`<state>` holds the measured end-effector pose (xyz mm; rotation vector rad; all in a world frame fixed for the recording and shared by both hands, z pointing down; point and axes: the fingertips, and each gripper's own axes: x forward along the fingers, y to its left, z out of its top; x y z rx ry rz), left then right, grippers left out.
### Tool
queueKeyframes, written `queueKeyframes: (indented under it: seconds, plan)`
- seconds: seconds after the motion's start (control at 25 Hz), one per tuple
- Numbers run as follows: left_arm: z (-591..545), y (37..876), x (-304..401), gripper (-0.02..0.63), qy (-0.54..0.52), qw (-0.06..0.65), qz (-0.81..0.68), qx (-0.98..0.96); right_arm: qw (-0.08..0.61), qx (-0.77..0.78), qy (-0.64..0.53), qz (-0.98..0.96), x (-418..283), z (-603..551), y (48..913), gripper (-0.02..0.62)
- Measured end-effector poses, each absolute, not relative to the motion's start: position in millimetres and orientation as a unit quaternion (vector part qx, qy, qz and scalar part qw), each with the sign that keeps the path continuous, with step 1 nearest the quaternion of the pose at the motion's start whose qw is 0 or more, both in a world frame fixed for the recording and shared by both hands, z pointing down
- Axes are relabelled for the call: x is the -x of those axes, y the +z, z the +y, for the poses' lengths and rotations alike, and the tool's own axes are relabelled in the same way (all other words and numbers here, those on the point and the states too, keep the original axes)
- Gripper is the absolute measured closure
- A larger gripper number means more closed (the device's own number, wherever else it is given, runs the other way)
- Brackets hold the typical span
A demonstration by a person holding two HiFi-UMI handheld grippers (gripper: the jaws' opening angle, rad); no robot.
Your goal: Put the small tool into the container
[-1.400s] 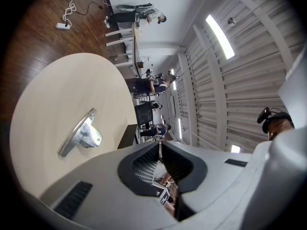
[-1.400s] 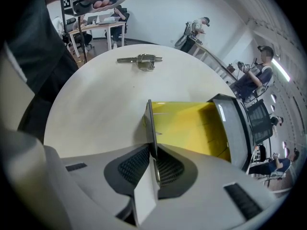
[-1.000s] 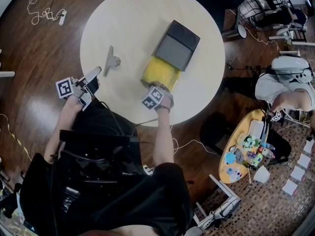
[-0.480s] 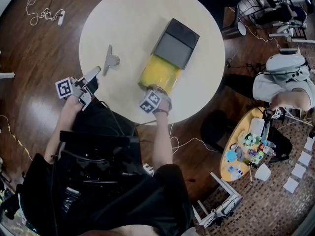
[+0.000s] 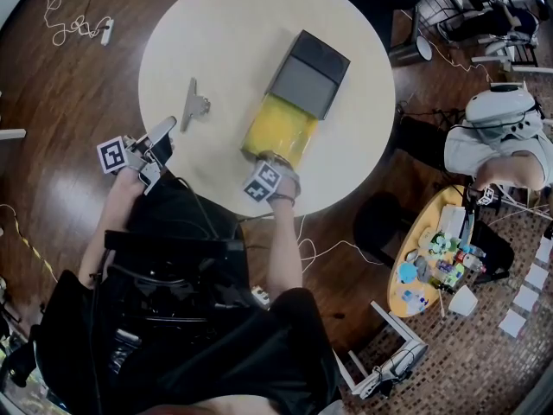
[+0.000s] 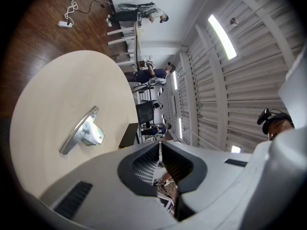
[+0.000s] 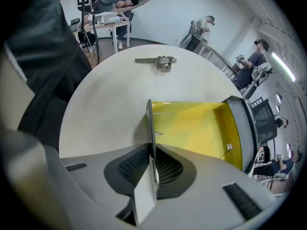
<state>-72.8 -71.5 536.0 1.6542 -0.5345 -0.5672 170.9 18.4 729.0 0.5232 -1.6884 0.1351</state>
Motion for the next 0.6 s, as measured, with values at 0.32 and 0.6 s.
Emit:
queueKeyframes:
  seconds: [0.32, 0.6]
  plan:
    - [-71, 538, 74, 0.586, -0.246, 0.612, -0.232, -0.715, 0.635, -0.223, 0.061, -0.737, -168, 29, 729, 0.561]
    - [-70, 539, 74, 0.586, -0.245, 0.612, -0.231, -0.716, 0.638, -0.218, 0.063, -0.735, -168, 35, 731, 0.561]
